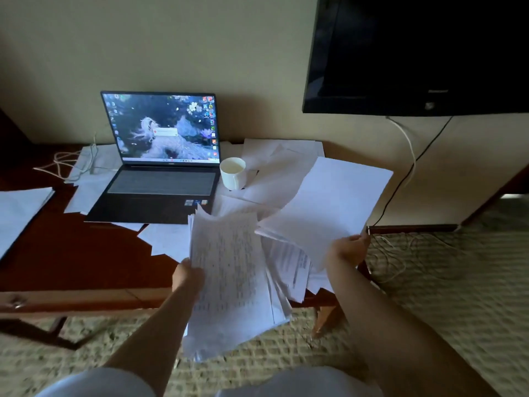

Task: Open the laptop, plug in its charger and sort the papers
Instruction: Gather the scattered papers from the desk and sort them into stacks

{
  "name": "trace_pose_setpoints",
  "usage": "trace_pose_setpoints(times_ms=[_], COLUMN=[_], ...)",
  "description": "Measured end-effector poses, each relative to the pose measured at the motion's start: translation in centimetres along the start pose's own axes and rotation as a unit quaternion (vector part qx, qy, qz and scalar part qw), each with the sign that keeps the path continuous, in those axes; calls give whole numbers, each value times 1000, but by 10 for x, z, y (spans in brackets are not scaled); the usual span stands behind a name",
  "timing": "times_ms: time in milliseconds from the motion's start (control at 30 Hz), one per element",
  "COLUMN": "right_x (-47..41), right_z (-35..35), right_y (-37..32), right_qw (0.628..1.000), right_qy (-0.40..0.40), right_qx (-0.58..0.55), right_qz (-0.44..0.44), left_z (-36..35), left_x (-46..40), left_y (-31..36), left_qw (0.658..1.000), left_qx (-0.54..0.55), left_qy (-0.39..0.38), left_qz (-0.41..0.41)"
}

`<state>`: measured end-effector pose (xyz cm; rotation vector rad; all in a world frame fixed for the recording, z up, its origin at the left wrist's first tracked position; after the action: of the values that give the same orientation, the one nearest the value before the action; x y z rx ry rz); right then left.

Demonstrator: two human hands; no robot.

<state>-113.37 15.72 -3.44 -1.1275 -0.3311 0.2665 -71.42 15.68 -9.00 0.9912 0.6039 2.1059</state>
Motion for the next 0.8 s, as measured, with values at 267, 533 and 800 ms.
trace_pose_setpoints(times_ms=[267, 533, 800], right_x=[45, 97, 94], right_z=[-88, -108, -113], right_y=[42, 55, 53], right_qw=[942, 855, 826], right_qy=[-322, -438, -425], right_qx=[-42, 244, 330], right_qz=[-86, 134, 166], left_z=[-22, -70, -54], left_x=[-9, 8, -1], left_y=[-6, -14, -12], left_qw=[989, 864, 937], left_qx=[112, 424, 296], left_qy=[-66, -232, -166], left_qz=[63, 144, 81])
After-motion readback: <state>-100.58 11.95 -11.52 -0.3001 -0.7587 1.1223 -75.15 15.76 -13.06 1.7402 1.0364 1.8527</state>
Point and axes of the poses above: each hand's wrist, its own x-axis away from the middle knuckle, its own z-axis out of the back of the hand, y = z × x, the point moved 10 cm from there along -x, towards the middle knuckle
